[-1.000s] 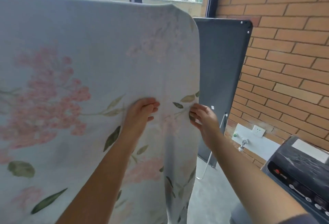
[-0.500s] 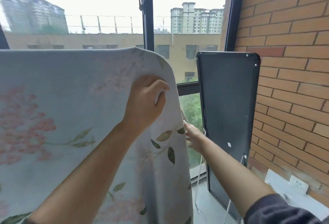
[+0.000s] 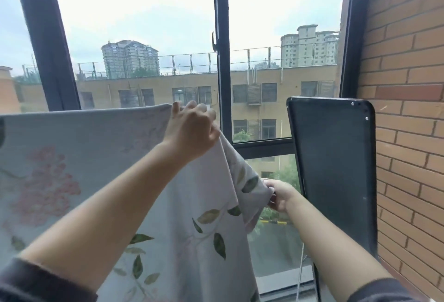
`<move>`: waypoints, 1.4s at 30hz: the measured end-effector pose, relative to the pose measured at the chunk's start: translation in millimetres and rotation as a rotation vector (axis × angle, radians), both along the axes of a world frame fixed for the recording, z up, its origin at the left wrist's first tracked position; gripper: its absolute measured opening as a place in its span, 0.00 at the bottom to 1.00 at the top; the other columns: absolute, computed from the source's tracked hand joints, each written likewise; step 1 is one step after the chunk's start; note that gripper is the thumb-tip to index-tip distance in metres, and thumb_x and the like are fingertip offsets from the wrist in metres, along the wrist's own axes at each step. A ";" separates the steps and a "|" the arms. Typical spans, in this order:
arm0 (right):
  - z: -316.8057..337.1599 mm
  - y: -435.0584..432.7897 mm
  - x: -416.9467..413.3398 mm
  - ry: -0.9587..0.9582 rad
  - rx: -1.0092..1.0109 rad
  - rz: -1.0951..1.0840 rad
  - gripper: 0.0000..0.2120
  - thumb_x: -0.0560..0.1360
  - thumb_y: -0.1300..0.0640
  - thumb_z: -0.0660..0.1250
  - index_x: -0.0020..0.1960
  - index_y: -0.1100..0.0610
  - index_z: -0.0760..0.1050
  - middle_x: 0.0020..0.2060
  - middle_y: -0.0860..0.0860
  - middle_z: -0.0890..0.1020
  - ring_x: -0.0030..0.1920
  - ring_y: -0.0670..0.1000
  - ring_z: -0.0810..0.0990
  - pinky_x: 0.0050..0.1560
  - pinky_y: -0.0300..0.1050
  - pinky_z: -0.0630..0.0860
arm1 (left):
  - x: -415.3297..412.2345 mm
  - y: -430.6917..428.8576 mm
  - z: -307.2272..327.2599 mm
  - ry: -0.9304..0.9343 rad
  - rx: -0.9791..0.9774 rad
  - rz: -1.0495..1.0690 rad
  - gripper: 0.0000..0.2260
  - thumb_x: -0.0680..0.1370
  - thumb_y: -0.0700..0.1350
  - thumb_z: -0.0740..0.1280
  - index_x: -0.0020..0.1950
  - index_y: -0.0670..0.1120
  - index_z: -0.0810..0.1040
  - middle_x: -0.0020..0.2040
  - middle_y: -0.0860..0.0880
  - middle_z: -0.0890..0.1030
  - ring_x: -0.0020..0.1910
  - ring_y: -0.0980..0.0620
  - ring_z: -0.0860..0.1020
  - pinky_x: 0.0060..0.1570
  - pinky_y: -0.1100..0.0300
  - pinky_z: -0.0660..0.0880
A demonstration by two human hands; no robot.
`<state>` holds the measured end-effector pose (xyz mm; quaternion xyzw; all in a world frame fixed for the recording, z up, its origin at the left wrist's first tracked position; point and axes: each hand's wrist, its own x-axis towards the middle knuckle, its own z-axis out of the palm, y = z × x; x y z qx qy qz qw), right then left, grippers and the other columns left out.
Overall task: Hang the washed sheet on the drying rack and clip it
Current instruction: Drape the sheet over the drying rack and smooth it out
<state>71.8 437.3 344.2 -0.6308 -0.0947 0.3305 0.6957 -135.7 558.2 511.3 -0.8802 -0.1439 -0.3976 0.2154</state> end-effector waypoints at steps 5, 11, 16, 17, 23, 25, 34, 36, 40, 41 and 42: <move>67.6 -84.0 57.1 -0.174 0.196 -0.258 0.10 0.80 0.60 0.59 0.48 0.55 0.80 0.40 0.51 0.80 0.37 0.50 0.76 0.37 0.44 0.72 | 9.3 -1.9 18.0 0.139 -0.006 0.001 0.11 0.77 0.55 0.58 0.45 0.50 0.74 0.43 0.52 0.79 0.45 0.50 0.76 0.50 0.53 0.65; 149.0 -156.2 77.6 -0.425 0.060 -0.184 0.11 0.81 0.60 0.58 0.47 0.56 0.79 0.33 0.49 0.82 0.31 0.46 0.79 0.34 0.41 0.76 | 9.7 -6.8 33.5 0.167 -0.100 -0.091 0.08 0.79 0.53 0.62 0.45 0.50 0.74 0.38 0.51 0.74 0.40 0.47 0.76 0.39 0.57 0.66; 188.6 -180.1 69.7 -0.496 0.028 -0.104 0.09 0.79 0.58 0.61 0.49 0.56 0.80 0.36 0.48 0.84 0.38 0.48 0.80 0.41 0.43 0.76 | 12.5 -4.4 37.2 0.014 -0.187 -0.228 0.06 0.78 0.50 0.65 0.43 0.50 0.77 0.38 0.49 0.78 0.42 0.44 0.78 0.37 0.58 0.66; 192.9 -185.8 67.6 -0.513 0.020 -0.070 0.08 0.78 0.57 0.63 0.50 0.57 0.80 0.38 0.49 0.84 0.39 0.49 0.81 0.40 0.43 0.78 | 12.6 -4.0 36.0 -0.023 -0.184 -0.244 0.07 0.78 0.50 0.65 0.44 0.49 0.78 0.38 0.49 0.79 0.42 0.44 0.78 0.37 0.58 0.65; 206.4 -209.2 65.4 -0.547 -0.069 0.052 0.10 0.68 0.62 0.68 0.49 0.59 0.79 0.38 0.53 0.85 0.37 0.49 0.85 0.39 0.41 0.82 | 14.8 -5.8 33.6 -0.127 -0.114 -0.236 0.08 0.79 0.51 0.63 0.45 0.49 0.78 0.42 0.47 0.82 0.43 0.44 0.78 0.39 0.58 0.63; 208.8 -205.3 70.1 -0.585 -0.054 -0.044 0.06 0.71 0.63 0.68 0.47 0.59 0.79 0.36 0.52 0.85 0.35 0.48 0.84 0.39 0.40 0.81 | 15.9 -7.4 33.5 -0.122 -0.124 -0.257 0.08 0.79 0.52 0.63 0.45 0.50 0.78 0.41 0.48 0.82 0.43 0.44 0.78 0.39 0.58 0.64; 213.4 -186.8 69.9 -0.782 0.040 -0.185 0.03 0.75 0.62 0.67 0.42 0.56 0.76 0.31 0.46 0.83 0.34 0.42 0.81 0.34 0.34 0.78 | 4.7 5.6 55.8 -0.007 -0.261 -0.165 0.16 0.76 0.52 0.66 0.32 0.46 0.71 0.28 0.53 0.70 0.34 0.46 0.72 0.37 0.56 0.71; 216.5 -181.7 69.8 -0.866 0.039 -0.233 0.05 0.76 0.61 0.66 0.42 0.55 0.75 0.31 0.45 0.82 0.33 0.41 0.80 0.32 0.32 0.76 | 4.7 4.7 54.5 -0.070 -0.284 -0.196 0.14 0.77 0.53 0.65 0.36 0.47 0.75 0.29 0.53 0.72 0.34 0.46 0.72 0.37 0.56 0.70; 207.0 -181.3 75.2 -0.993 -0.130 -0.231 0.05 0.77 0.58 0.66 0.42 0.54 0.76 0.38 0.49 0.77 0.39 0.45 0.74 0.40 0.39 0.71 | -1.5 15.3 60.6 0.137 -0.256 -0.151 0.19 0.77 0.55 0.65 0.32 0.44 0.71 0.27 0.53 0.71 0.31 0.50 0.71 0.35 0.57 0.71; 206.1 -181.5 77.0 -1.005 -0.095 -0.250 0.05 0.77 0.58 0.66 0.42 0.53 0.76 0.38 0.49 0.78 0.39 0.46 0.74 0.42 0.40 0.71 | -2.2 18.5 60.8 0.110 -0.229 -0.141 0.19 0.77 0.55 0.66 0.32 0.44 0.71 0.27 0.53 0.71 0.31 0.50 0.72 0.35 0.56 0.71; 205.4 -180.6 76.8 -1.016 -0.043 -0.283 0.05 0.77 0.58 0.67 0.42 0.53 0.76 0.38 0.49 0.78 0.39 0.47 0.74 0.44 0.43 0.72 | -2.6 20.3 59.2 0.048 -0.195 -0.142 0.18 0.77 0.55 0.65 0.31 0.47 0.71 0.27 0.54 0.71 0.32 0.49 0.73 0.35 0.56 0.71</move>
